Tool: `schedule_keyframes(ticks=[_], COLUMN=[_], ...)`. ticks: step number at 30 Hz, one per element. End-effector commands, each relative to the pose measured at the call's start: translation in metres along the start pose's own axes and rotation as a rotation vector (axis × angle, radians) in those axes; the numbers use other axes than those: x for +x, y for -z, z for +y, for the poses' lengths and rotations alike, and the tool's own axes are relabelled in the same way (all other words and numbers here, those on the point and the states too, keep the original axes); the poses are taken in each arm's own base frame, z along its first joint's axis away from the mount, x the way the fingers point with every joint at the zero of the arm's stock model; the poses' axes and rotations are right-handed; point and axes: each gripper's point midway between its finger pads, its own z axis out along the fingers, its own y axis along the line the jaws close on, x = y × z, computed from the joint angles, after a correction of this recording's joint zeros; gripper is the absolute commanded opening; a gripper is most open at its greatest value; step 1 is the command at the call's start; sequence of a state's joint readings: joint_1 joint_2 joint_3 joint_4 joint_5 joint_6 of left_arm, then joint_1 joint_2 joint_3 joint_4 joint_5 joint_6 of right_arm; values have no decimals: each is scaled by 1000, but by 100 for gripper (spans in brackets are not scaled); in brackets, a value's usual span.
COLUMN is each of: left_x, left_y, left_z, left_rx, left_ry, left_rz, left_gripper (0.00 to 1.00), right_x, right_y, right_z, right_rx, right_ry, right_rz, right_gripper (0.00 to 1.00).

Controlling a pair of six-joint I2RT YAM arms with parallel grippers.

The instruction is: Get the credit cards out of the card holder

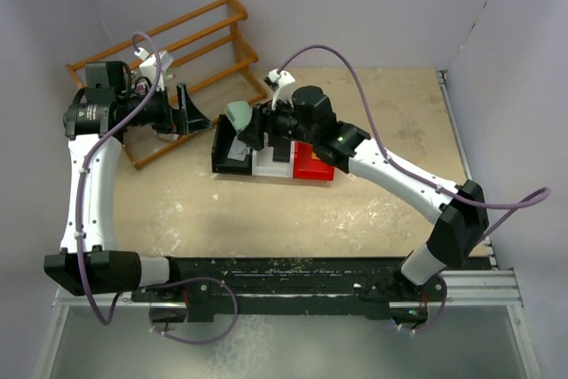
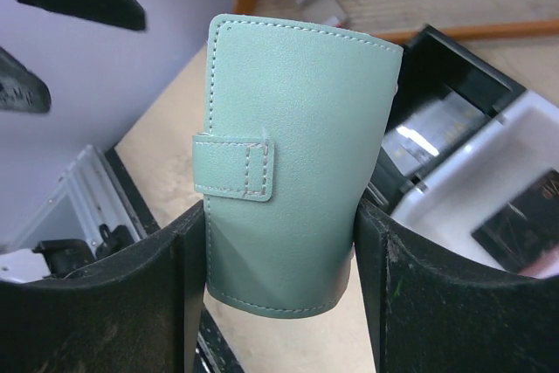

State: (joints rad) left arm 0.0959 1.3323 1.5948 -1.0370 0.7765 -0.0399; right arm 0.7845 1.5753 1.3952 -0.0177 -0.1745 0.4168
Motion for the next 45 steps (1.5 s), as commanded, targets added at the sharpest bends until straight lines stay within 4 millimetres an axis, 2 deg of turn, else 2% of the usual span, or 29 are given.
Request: schedule_keyframes(ticks=[1,5,11,16,20,24,29,33,39,41,43,45], left_x=[-20,-20,-21,-16,-12,-14,-19,-18,-15,-15,-15,-15], left_y=[26,28,32,28,23,27,31,30,31,32,33,32], left_z=[-58,-59,-73,-65,-57,-54,-55,-57,-54,-54,-53,-49], left_rx=[198,186,287,259,249,276,298,313,310,305,287,261], left_ry=[3,2,40,43,77,102,118,128,138,132,129,127], left_rz=[-105,-119,-125,-117,-100,-113,-126,-120,-117,-121,-125,-127], left_gripper=[99,99,99,100,89,76,71,66,42,30,13,4], right_x=[-53,-57,-62,-66,-64,-66,-65,-62,-57,-55,-46,-46], right_y=[1,-2,-8,-5,-6,1,7,2,-2,-1,6,13], right_z=[42,64,82,95,101,108,121,129,136,136,151,159], right_rx=[-76,-98,-101,-108,-106,-111,-125,-133,-141,-149,-242,-292], right_ry=[78,102,146,168,179,180,189,195,197,193,172,184], right_rz=[-139,-153,-162,-188,-193,-220,-238,-233,-227,-225,-185,-174], right_gripper=[63,63,63,63,63,63,63,63,63,64,67,73])
